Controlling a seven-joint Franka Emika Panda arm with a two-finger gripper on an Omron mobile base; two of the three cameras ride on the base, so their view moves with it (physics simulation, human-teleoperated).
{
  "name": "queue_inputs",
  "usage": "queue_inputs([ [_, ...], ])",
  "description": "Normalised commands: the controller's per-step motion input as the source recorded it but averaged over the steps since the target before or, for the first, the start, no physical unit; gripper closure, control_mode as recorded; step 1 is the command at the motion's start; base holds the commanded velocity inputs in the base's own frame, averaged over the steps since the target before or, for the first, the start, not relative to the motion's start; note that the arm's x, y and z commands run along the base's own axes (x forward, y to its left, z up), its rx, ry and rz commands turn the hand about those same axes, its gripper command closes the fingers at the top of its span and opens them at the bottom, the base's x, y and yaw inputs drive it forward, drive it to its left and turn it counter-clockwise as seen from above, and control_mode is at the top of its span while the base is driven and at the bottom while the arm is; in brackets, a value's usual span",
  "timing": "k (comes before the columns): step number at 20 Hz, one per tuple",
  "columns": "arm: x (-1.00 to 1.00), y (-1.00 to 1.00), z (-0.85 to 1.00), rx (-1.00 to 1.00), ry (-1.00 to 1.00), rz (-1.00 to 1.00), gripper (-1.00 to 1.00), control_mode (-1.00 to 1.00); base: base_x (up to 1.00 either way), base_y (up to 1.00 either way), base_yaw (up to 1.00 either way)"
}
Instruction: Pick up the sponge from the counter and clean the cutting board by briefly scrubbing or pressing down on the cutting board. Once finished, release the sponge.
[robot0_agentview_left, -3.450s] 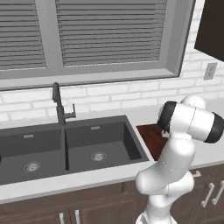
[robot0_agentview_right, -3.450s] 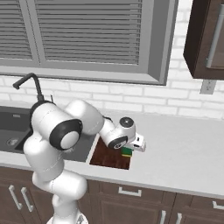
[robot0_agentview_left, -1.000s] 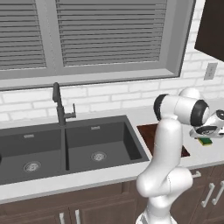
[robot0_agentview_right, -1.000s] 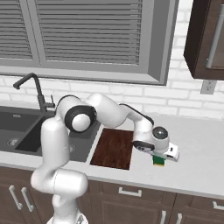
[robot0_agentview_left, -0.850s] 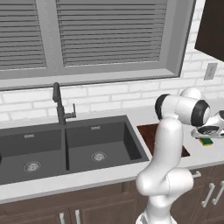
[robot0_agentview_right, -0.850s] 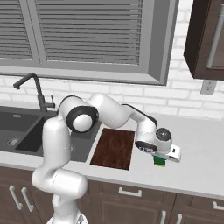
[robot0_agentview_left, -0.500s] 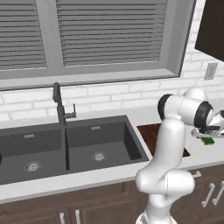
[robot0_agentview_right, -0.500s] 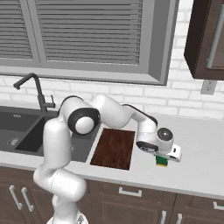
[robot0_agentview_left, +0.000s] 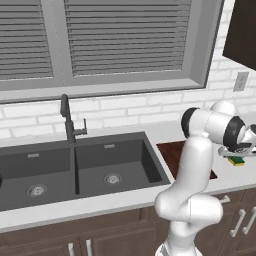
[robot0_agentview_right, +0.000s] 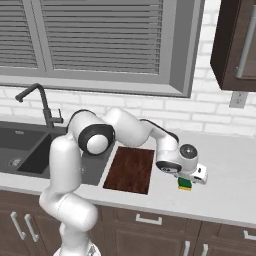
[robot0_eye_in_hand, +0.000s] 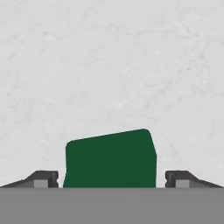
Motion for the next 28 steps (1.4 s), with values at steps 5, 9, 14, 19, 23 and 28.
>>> queue_inputs([
  [5, -0.02, 0.13, 0.41, -0.12, 0.00, 0.00, -1.00, -1.00, 0.00, 0.00, 0.00],
  [9, -0.34, 0.76, 0.98, -0.25, -0.03, 0.00, -1.00, -1.00, 0.00, 0.00, 0.00],
  [14, -0.21, 1.00, 1.00, -0.22, 0.00, 0.00, -1.00, -1.00, 0.00, 0.00, 0.00],
  [19, -0.15, 1.00, 1.00, -0.19, 0.06, 0.00, -1.00, -1.00, 0.00, 0.00, 0.00],
  [23, -0.15, 0.80, 1.00, -0.08, 0.23, 0.00, -1.00, -1.00, 0.00, 0.00, 0.00],
  [28, -0.16, 0.42, 1.00, 0.00, 0.26, 0.00, -1.00, -1.00, 0.00, 0.00, 0.00],
])
